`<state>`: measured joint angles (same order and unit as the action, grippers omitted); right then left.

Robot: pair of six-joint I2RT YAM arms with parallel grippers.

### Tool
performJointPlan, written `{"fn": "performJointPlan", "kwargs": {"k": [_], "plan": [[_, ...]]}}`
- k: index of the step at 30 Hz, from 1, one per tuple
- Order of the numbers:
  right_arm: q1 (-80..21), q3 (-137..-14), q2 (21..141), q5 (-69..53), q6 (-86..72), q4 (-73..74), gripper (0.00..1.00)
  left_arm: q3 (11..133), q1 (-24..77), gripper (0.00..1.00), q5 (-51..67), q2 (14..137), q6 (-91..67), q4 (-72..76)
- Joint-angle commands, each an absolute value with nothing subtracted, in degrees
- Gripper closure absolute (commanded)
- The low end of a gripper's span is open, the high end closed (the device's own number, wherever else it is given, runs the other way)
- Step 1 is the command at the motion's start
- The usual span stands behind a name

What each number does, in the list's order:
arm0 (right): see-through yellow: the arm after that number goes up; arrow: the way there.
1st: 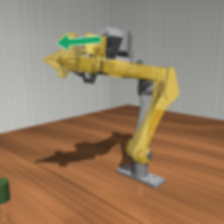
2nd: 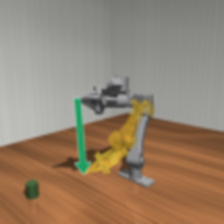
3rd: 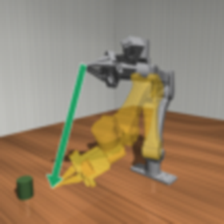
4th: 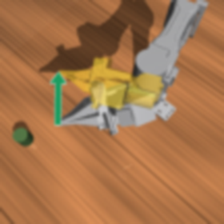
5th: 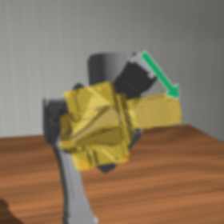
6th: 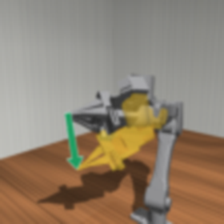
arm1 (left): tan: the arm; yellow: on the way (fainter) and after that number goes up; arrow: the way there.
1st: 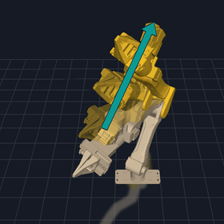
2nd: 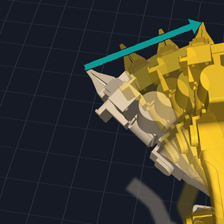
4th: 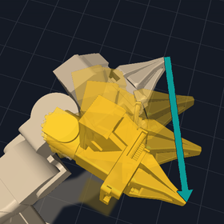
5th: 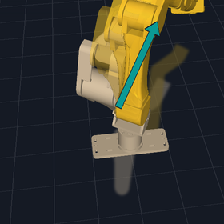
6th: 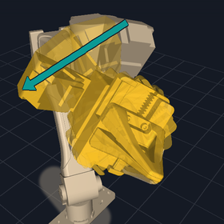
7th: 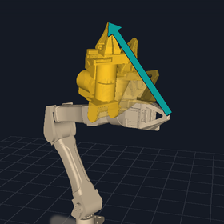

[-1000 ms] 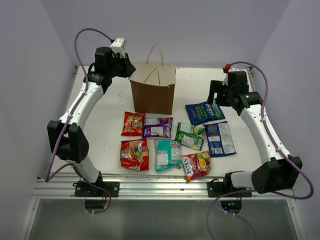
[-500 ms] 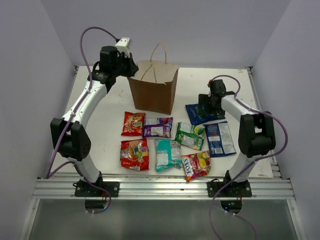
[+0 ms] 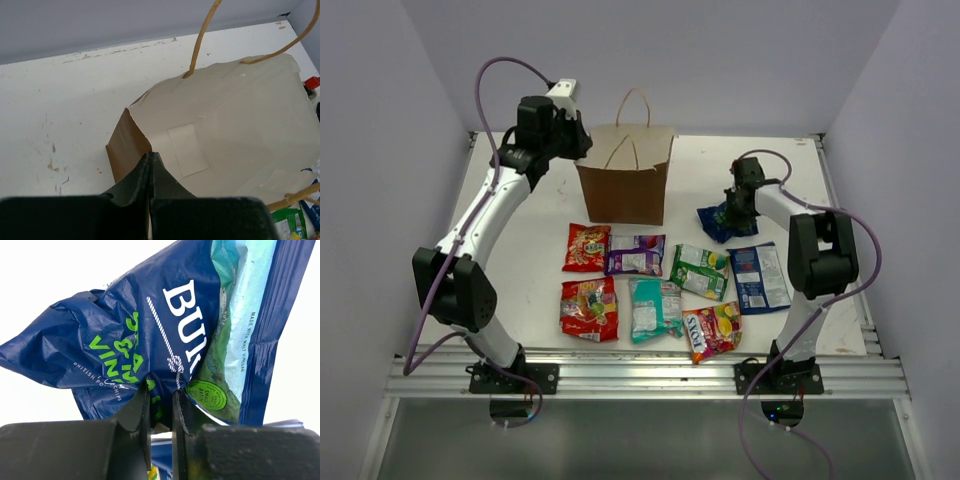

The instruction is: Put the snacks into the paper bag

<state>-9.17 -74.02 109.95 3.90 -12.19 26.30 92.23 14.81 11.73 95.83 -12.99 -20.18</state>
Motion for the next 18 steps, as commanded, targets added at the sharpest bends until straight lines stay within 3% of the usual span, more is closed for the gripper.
{"fn": "performJointPlan", "kwargs": {"k": [1, 5, 10, 18], "plan": [[-9.58, -78.91, 102.93, 6.24, -11.52, 31.54, 1.00, 91.41, 15.56, 1.00, 10.55, 93.08, -15.11, -22.06], [-13.08, -96.35, 97.56, 2.83, -11.16, 38.74, 1.00, 90.88, 16.08, 1.00, 9.58, 92.72, -16.00, -21.97], [-19.14, -119.22, 100.45, -7.19, -14.49, 42.63, 1.00, 90.35, 16.26, 1.00, 9.06, 92.38, -16.61, -22.15], [-26.97, -131.74, 109.59, -19.51, -22.32, 37.79, 1.00, 89.82, 16.44, 1.00, 9.05, 91.58, -17.58, -21.71]]}}
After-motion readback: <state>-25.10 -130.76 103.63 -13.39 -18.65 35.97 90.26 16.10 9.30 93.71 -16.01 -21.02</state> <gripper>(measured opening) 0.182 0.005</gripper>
